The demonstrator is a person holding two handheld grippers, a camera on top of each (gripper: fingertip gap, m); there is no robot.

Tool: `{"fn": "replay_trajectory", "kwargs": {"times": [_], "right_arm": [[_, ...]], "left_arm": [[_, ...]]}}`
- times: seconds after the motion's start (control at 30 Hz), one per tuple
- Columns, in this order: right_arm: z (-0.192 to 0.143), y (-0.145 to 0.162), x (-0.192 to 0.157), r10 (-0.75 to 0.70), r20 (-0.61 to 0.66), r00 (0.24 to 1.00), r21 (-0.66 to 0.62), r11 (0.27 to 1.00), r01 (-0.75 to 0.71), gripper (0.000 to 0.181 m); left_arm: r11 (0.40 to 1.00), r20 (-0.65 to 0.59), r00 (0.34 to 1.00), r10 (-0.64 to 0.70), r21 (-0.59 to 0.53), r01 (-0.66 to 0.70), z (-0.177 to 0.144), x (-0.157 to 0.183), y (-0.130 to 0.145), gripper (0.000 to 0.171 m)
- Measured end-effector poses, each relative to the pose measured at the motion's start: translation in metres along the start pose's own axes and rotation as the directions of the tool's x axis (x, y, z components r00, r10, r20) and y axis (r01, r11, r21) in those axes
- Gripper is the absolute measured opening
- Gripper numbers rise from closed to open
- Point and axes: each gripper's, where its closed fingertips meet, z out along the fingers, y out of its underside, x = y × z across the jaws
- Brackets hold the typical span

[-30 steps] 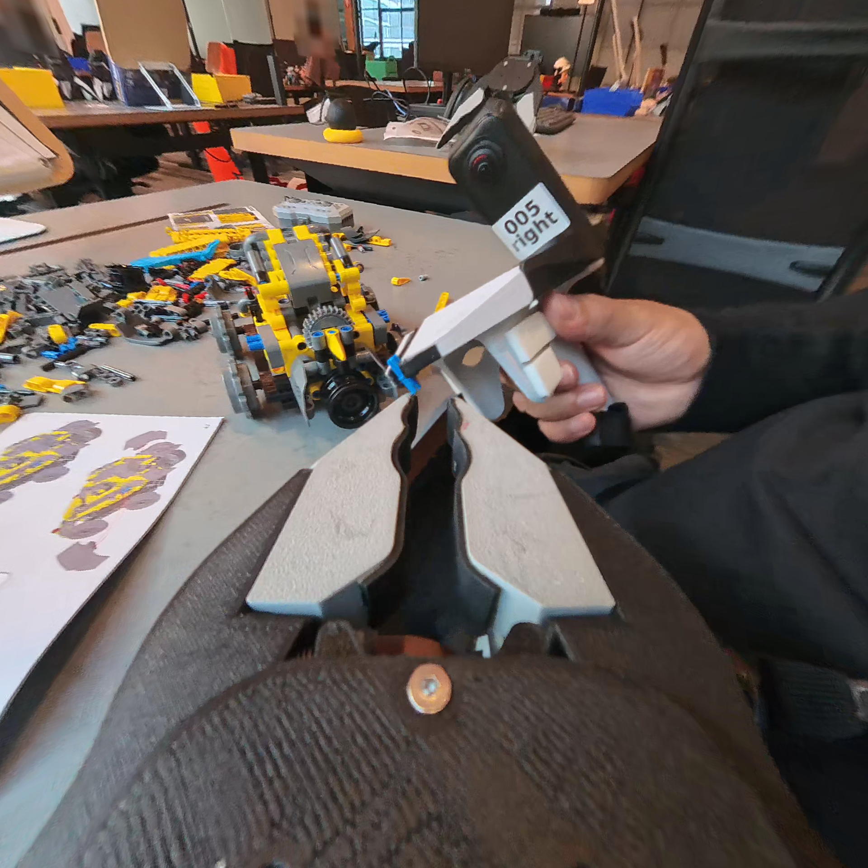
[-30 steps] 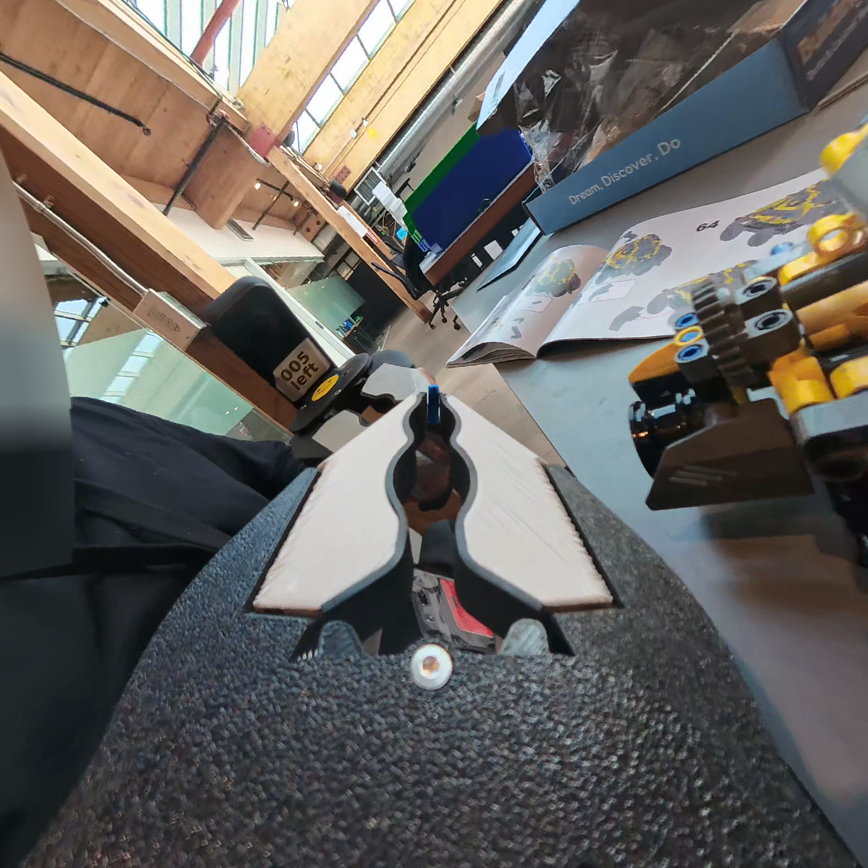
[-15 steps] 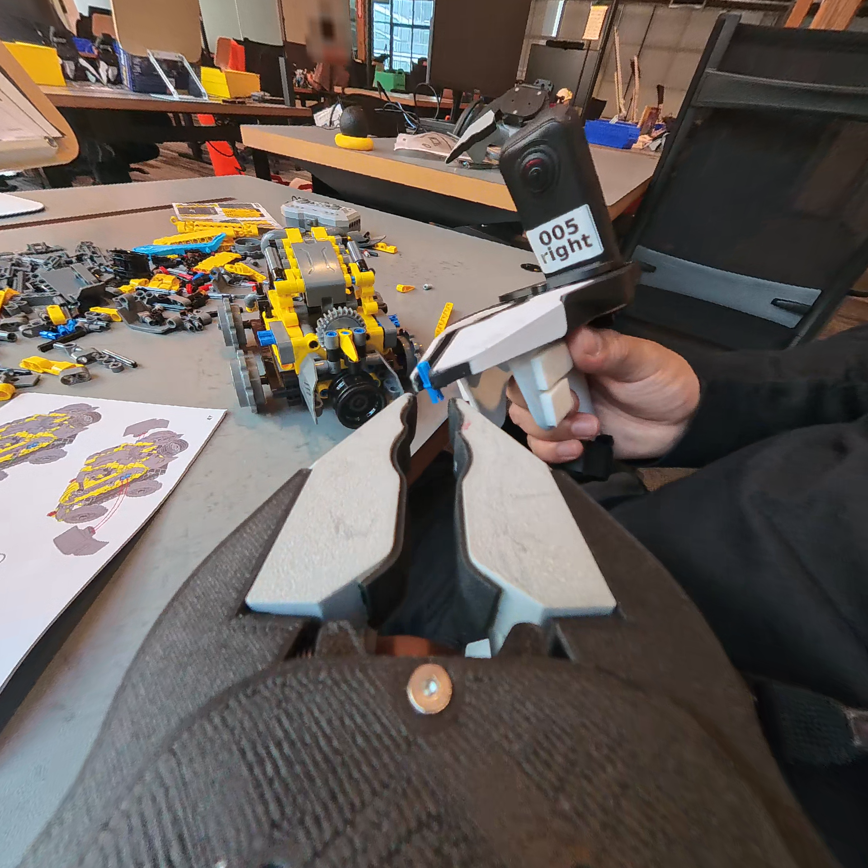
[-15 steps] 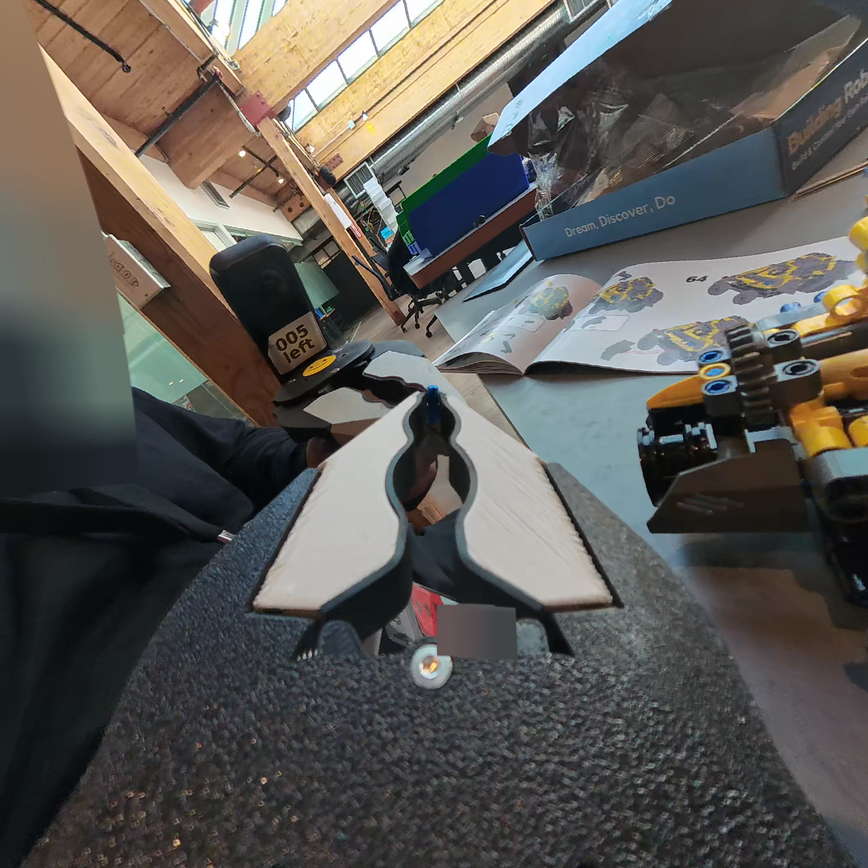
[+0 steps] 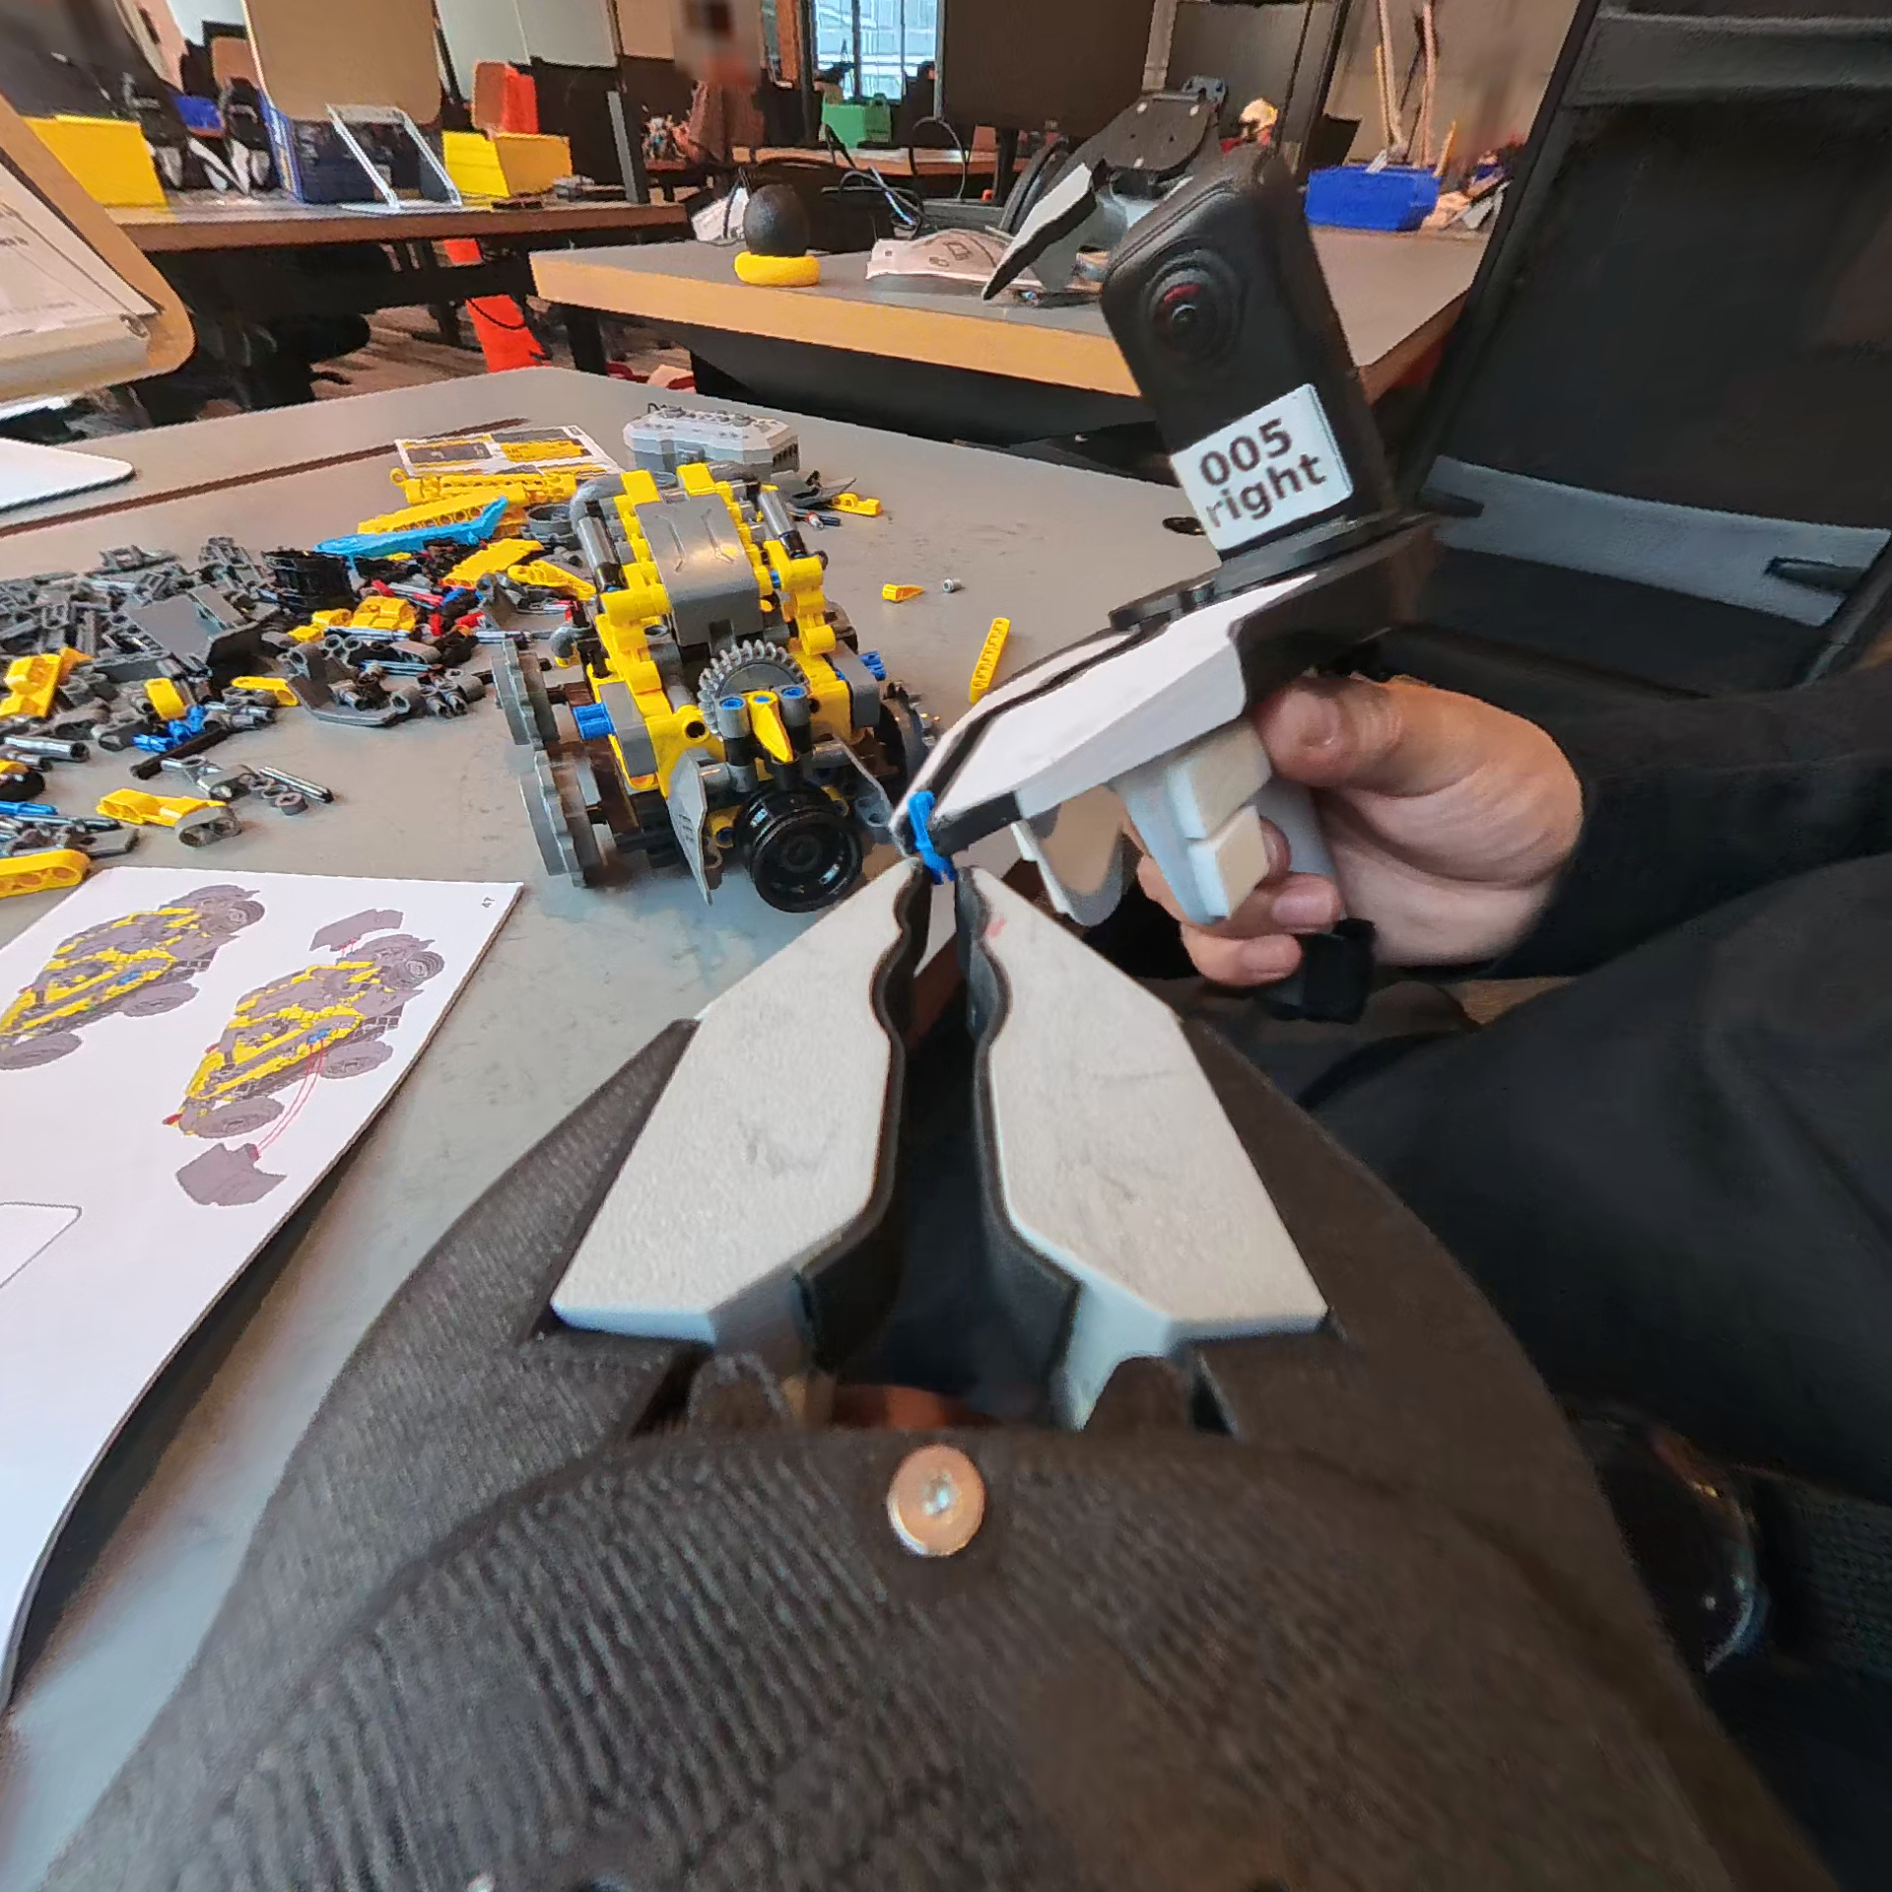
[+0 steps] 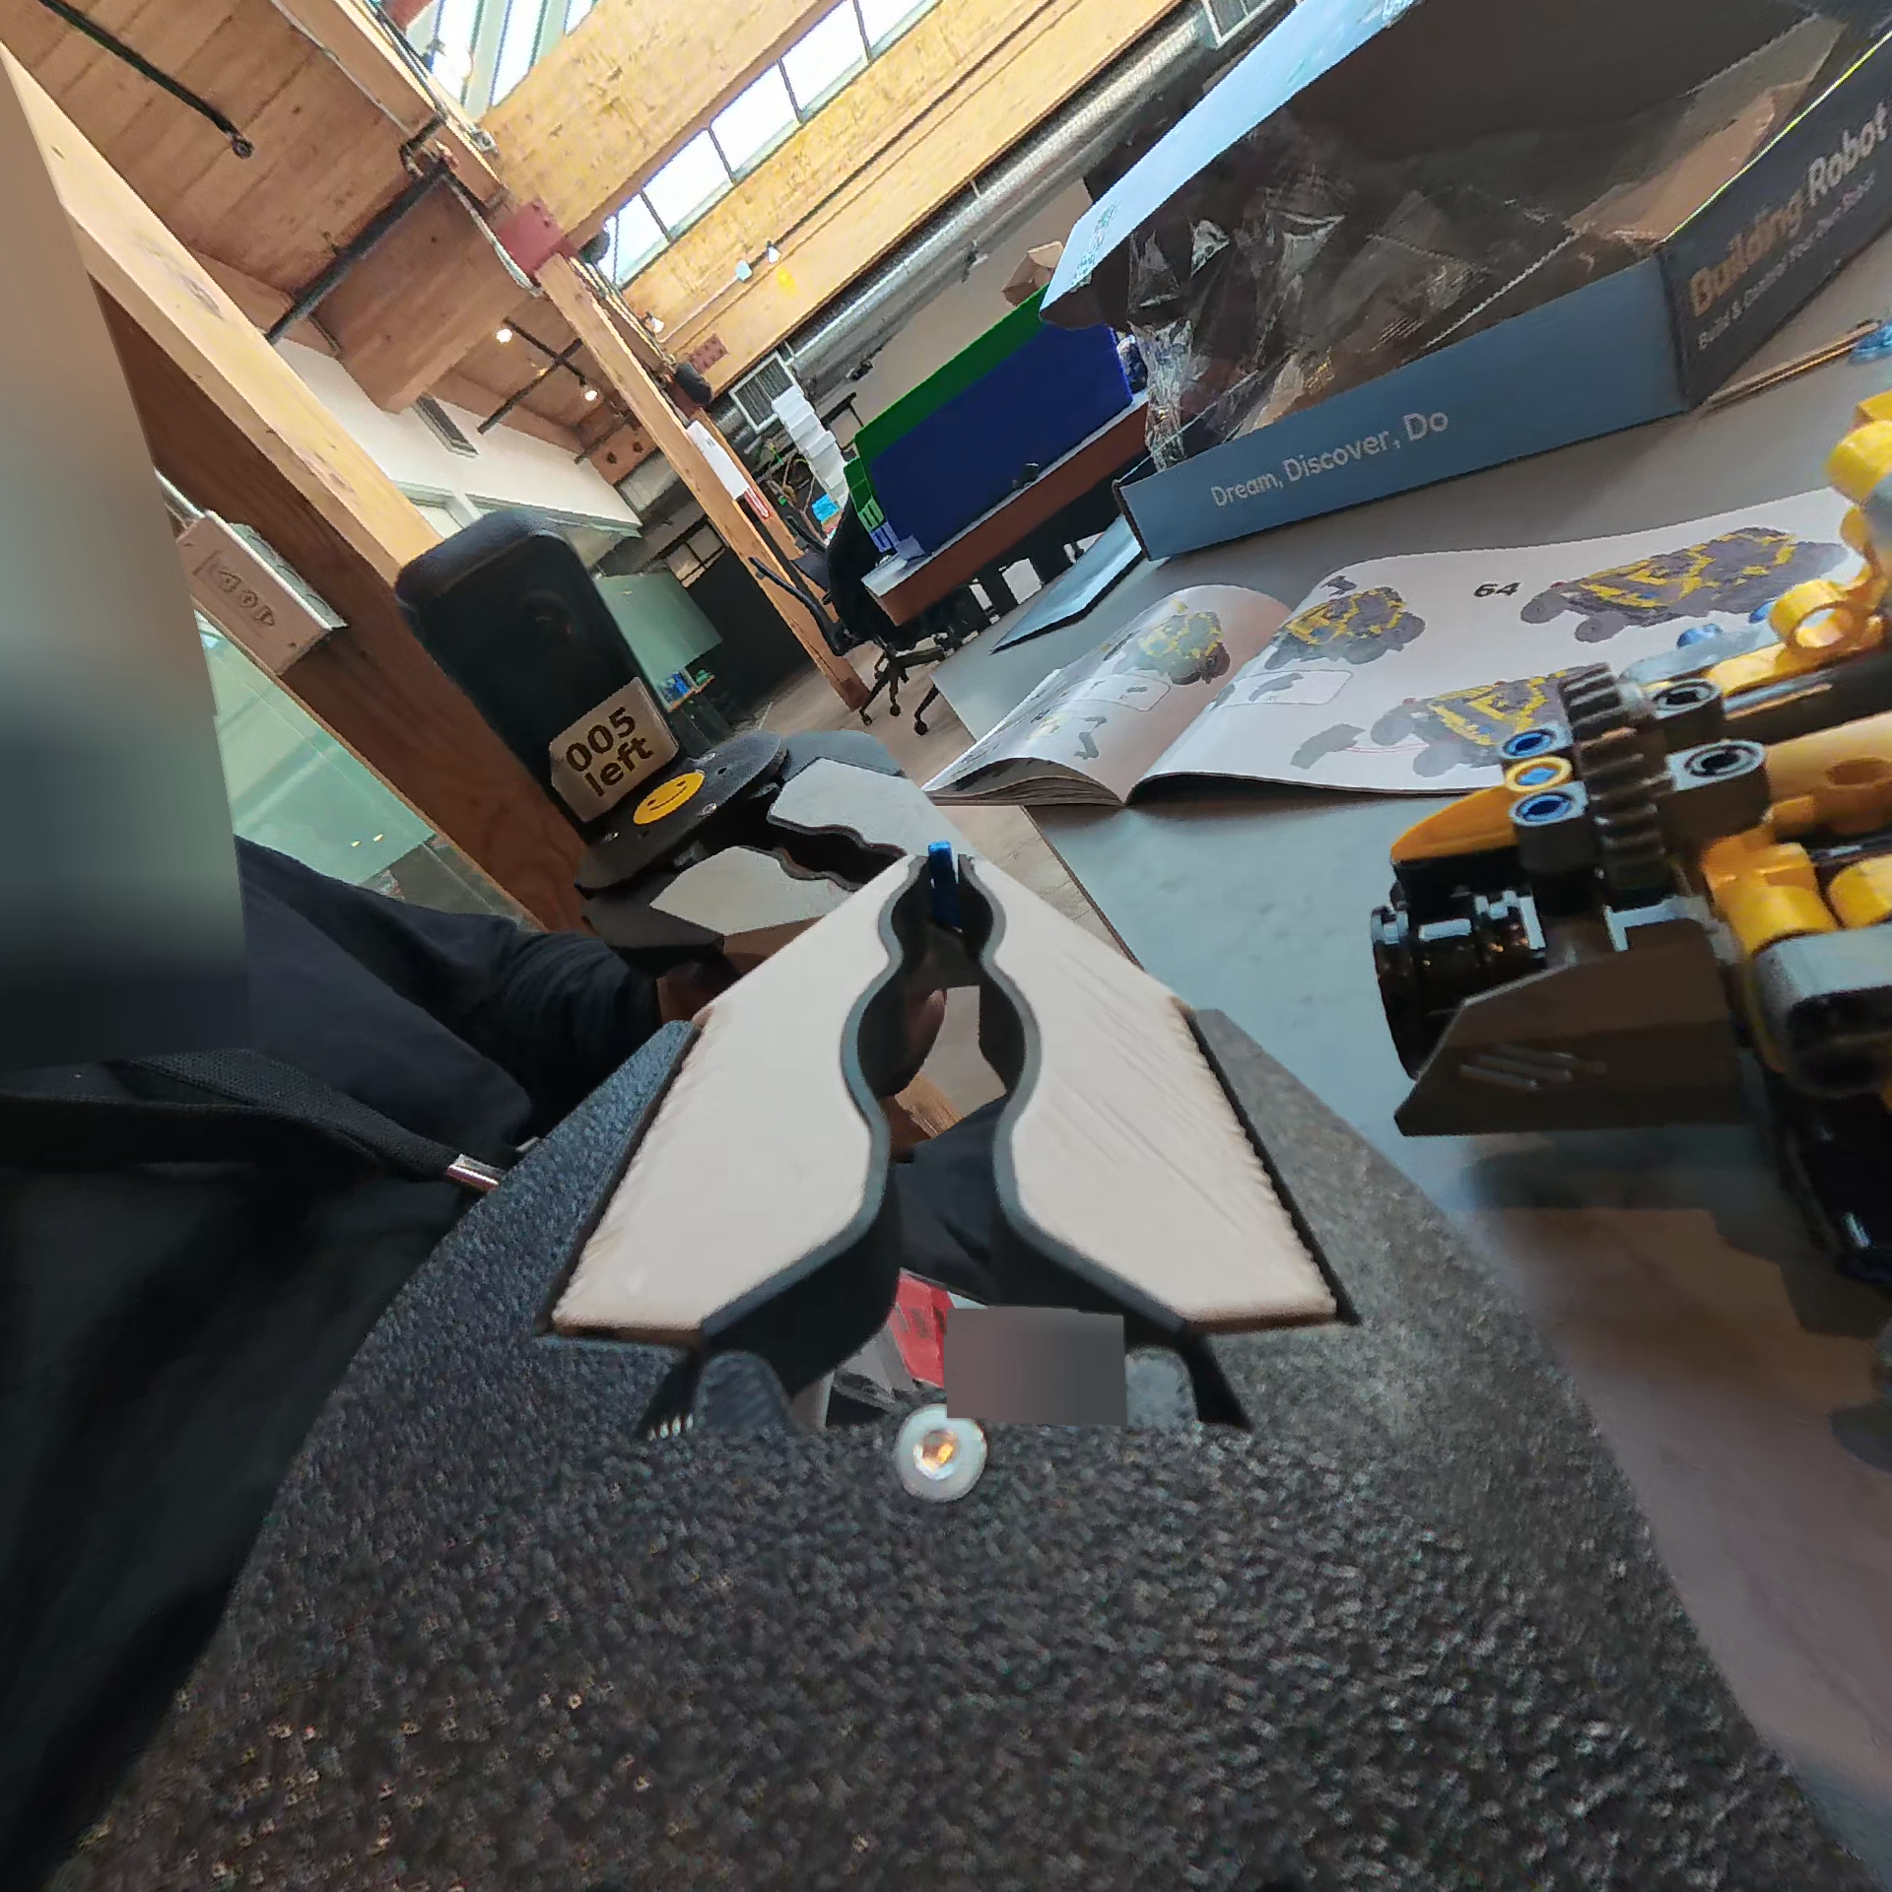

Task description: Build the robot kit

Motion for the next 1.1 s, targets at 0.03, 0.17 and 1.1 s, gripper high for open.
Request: {"fn": "replay_trajectory", "kwargs": {"times": [0.03,0.17,1.1], "right_arm": [[0.000,0.000,0.000,0.001,0.002,1.000,0.000,1.000,-0.001,0.005],[-0.003,0.004,0.002,0.013,0.004,1.000,-0.011,1.000,-0.013,0.005],[-0.029,0.046,0.007,-0.543,-0.020,0.839,-0.589,0.685,0.429,0.003]], "left_arm": [[1.000,0.005,1.000,0.012,-0.002,-0.012,0.000,0.000,0.000,0.001],[0.999,0.008,0.999,0.050,-0.021,-0.050,0.001,0.001,0.002,0.001],[0.842,-0.048,0.872,0.487,-0.241,-0.483,0.010,0.018,0.039,0.000]]}}
